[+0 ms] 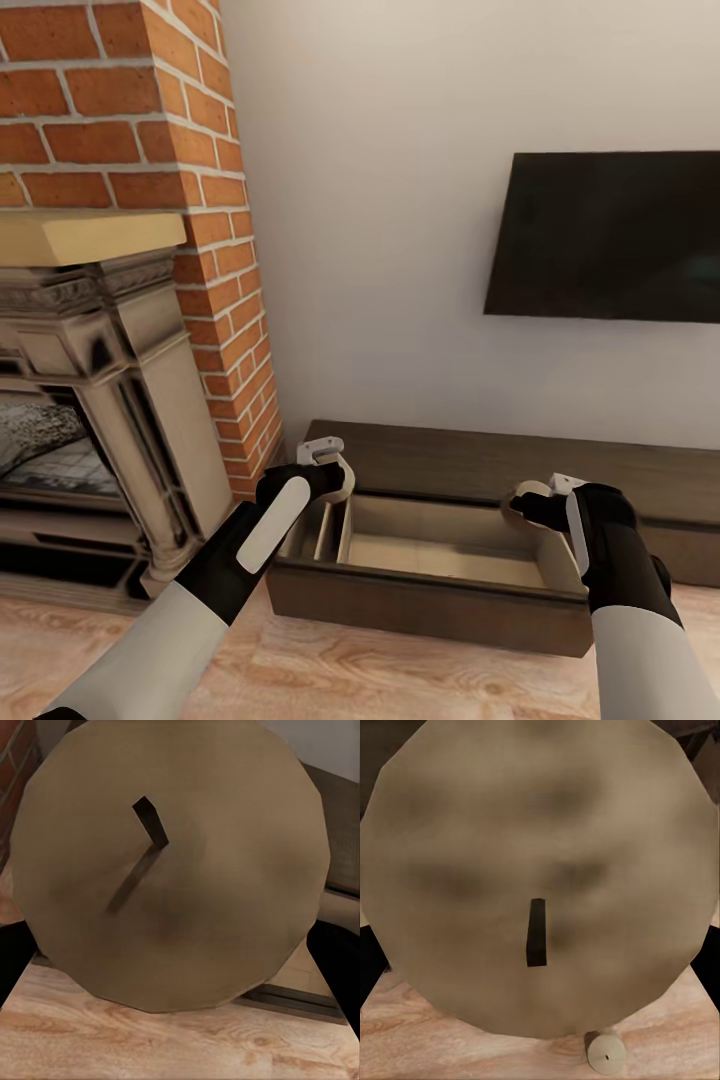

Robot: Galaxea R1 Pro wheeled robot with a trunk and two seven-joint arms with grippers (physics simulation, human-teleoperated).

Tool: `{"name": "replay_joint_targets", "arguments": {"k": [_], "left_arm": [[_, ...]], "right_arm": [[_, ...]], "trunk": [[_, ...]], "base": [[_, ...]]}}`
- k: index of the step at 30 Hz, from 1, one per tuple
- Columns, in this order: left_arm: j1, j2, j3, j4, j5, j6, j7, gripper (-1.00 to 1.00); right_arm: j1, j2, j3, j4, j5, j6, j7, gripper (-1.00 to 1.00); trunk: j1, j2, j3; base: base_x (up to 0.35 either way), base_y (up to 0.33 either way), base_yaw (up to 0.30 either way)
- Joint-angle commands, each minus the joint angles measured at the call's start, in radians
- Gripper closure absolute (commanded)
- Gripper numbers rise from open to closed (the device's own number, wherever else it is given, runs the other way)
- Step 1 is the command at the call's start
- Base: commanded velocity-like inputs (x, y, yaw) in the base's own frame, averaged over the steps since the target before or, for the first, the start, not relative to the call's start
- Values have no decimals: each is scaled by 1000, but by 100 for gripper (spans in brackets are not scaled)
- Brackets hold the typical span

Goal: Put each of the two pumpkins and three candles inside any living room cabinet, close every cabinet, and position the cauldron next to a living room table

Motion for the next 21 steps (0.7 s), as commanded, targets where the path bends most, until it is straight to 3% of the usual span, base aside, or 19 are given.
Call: {"name": "replay_joint_targets", "arguments": {"k": [1, 21], "left_arm": [[0, 0, 1, 0, 0, 0, -1, 100], [0, -13, -1, 83, 0, -10, -7, 100]], "right_arm": [[0, 0, 0, 0, 0, 0, 0, 100], [0, 1, 2, 24, 0, -9, 1, 100]], "trunk": [[0, 0, 0], [0, 0, 0]], "base": [[310, 1, 0], [332, 0, 0]]}}
